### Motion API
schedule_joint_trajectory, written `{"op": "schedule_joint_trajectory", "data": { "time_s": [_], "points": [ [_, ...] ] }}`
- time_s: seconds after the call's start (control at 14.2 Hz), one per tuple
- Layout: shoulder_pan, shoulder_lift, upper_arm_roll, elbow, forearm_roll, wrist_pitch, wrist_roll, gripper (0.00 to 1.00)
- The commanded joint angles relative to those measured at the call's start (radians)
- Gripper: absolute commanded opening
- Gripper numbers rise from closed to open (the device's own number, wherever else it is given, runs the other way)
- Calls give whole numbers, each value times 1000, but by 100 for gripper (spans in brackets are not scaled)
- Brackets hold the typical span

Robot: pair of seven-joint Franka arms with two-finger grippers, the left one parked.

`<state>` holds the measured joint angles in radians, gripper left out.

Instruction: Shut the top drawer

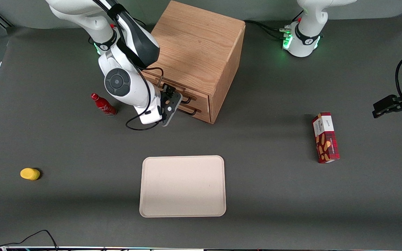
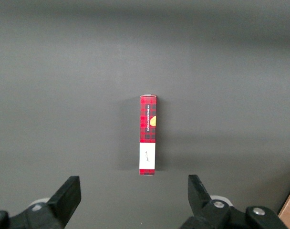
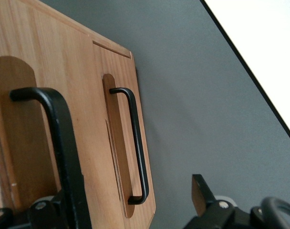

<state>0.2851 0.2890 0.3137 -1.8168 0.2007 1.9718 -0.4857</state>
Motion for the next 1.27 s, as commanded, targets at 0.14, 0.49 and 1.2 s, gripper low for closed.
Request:
{"op": "schedule_joint_trajectory", "data": {
  "time_s": [0.14,0.49,1.2],
  "points": [
    [9,-42,7,-21,28,-4,32,100],
    [0,-45,-2,27,31,-69,29,100],
    [-122,-166,-44,90,128,-206,56,100]
  ]
}}
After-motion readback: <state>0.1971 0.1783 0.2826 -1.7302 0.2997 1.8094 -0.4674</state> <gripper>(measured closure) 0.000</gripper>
